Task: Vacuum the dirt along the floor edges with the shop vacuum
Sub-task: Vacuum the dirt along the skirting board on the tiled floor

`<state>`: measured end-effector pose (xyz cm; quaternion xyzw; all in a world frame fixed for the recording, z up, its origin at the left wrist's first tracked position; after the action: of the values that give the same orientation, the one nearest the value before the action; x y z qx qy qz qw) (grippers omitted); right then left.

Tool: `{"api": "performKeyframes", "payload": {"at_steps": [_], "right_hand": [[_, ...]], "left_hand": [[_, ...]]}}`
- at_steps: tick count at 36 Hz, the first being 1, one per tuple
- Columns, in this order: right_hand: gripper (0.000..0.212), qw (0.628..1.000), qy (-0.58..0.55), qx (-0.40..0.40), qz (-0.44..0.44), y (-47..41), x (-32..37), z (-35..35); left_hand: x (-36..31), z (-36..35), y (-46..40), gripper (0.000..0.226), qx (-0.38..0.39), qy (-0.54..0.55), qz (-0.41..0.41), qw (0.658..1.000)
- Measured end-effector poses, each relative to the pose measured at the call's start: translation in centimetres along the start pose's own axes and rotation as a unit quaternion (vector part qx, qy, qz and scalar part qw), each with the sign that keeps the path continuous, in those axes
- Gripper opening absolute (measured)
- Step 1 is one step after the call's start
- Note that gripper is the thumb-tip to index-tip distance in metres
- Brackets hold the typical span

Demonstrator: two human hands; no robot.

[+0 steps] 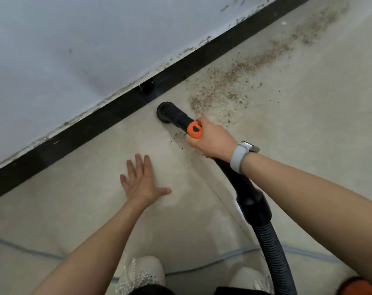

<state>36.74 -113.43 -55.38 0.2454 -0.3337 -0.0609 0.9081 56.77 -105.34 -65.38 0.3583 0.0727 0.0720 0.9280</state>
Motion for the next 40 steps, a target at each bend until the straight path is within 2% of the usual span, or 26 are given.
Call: {"api": "performKeyframes", "payload": {"at_steps": [2,5,11,17,20,25,32,40], "right_hand": [[0.037,0.999,0.030,-0.009,0.009,0.1,0.2,-0.1],[0.030,0.999,0.047,-0.006,0.021,2.1,-0.6,0.5],[0.034,0.999,0.040,0.016,-0.004,6.6,-3.8,0.4],[0.042,0.996,0.027,-0.066,-0.057,6.3,-5.8,2.1],[0.040,0.998,0.058,-0.029,-0.019,7.4,-4.2,0.0],[0.050,0.991,0.121,0.026,0.043,9.5,-2.1,-4.2],[0.036,0.993,0.103,-0.053,-0.008,6.3,-3.6,0.0],[0.026,0.993,0.112,-0.025,0.039,-0.6,2.1,-0.6]], "left_hand": [[0.0,0.1,0.0,0.125,-0.004,-0.003,-0.001,1.000],[0.0,0.1,0.1,0.125,-0.007,-0.004,-0.005,1.000],[0.2,0.0,0.0,0.125,-0.019,-0.006,-0.006,1.000],[0.0,0.3,0.1,0.125,-0.013,-0.009,-0.012,1.000],[-0.1,0.3,0.0,0.126,-0.011,-0.010,-0.008,1.000],[0.2,0.4,0.0,0.125,-0.032,-0.020,-0.003,0.999],[1.8,0.8,-0.1,0.114,-0.054,-0.033,-0.044,0.997],[1.9,1.1,0.3,0.106,-0.060,-0.020,-0.057,0.996]]}}
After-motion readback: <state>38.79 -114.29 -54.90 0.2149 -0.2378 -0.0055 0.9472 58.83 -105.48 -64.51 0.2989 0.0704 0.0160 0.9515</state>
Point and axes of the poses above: each hand's wrist, its own y-axis away from the middle knuckle, its own z-axis out of the back of the hand, x = y × z, the point moved 5 cm from there along -y, towards the middle knuckle, and after that the axes turned 4 degrees about -y, right-handed, at the moved point
